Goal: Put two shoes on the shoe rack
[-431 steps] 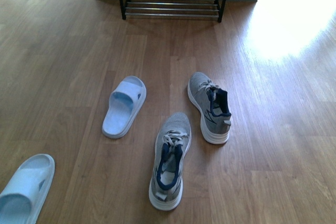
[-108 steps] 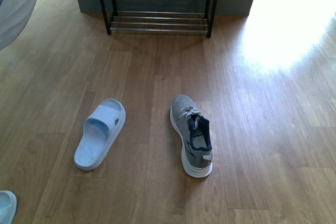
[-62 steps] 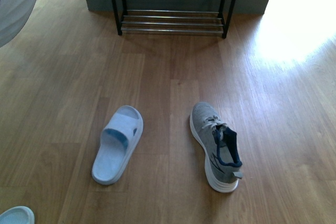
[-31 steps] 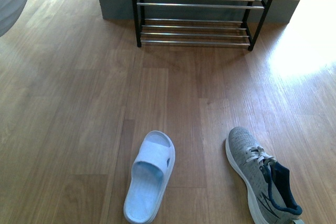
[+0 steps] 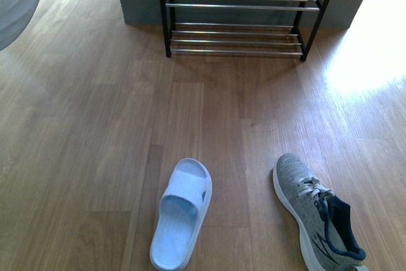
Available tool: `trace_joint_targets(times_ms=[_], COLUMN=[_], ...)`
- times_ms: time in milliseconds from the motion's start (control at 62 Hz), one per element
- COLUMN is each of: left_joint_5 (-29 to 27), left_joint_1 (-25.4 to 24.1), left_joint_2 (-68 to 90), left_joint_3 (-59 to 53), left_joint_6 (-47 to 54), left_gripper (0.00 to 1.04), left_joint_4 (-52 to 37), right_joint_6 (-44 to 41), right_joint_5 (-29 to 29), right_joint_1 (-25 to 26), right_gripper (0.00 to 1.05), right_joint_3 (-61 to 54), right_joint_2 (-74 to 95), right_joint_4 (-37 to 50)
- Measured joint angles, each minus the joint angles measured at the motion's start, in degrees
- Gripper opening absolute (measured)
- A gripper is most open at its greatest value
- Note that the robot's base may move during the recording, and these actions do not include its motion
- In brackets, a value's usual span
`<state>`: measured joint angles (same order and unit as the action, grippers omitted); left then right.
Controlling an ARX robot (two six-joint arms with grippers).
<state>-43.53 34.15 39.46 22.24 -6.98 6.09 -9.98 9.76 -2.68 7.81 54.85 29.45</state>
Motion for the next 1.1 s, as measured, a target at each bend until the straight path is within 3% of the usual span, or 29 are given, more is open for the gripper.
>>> trace_joint_targets(times_ms=[177,532,1096], left_joint_5=[-0.02,-0.02,-0.02], left_joint_1=[0.0,0.0,0.0], left_joint_2=[0.0,0.0,0.0], left_joint_3=[0.0,0.0,0.0], left_joint_6=[0.0,0.0,0.0], left_gripper=[0.01,0.01,0.01], left_joint_4=[0.0,0.0,0.0], right_joint_6=[-3.41,-8.13,-7.02], right_joint_5=[-1.86,-5.38,-9.18], right_joint_1=[1.09,5.9,10.58], right_gripper=[0.96,0.96,0.96], right_joint_3=[7.15,19.41,32.11], right_joint_2=[32.13,70.2,87.32], right_joint_4=[12.7,14.47,11.06])
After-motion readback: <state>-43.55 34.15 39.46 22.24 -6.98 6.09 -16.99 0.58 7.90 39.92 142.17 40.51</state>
